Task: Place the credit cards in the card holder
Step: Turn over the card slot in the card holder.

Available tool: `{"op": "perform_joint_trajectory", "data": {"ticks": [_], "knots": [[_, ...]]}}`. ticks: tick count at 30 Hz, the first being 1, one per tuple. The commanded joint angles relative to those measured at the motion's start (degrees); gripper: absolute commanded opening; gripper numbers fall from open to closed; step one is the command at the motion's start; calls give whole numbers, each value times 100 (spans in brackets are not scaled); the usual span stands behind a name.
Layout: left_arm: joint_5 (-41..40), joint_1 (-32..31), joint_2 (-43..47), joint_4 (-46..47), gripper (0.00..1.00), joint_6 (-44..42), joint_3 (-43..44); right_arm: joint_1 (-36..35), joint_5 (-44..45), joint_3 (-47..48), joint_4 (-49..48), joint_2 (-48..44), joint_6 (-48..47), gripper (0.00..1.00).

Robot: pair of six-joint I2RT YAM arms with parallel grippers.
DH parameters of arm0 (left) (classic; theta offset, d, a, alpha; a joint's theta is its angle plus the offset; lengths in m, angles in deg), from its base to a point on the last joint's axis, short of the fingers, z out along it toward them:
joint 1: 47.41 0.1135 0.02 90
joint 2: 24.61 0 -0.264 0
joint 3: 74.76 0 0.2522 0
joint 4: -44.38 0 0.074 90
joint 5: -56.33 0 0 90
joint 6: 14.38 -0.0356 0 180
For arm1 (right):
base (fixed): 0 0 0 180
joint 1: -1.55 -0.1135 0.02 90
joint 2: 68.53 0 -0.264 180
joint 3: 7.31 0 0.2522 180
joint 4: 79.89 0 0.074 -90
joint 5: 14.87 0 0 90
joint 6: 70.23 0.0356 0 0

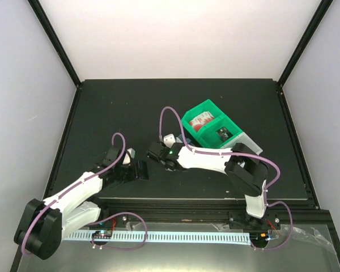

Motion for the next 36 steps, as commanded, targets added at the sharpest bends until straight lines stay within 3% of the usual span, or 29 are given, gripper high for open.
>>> {"op": "perform_joint_trajectory", "data": {"ticks": [1,25,36], "knots": [[-126,35,85,-149,2,-22,3,120,491,132,112,-35,65,47],[-185,35,177,-278,1,-29,64,1016,151,274,-189,34,-289,45],[88,38,320,-198,2,-235,163,1422,-475,120,-1381,132,-1826,50]]}}
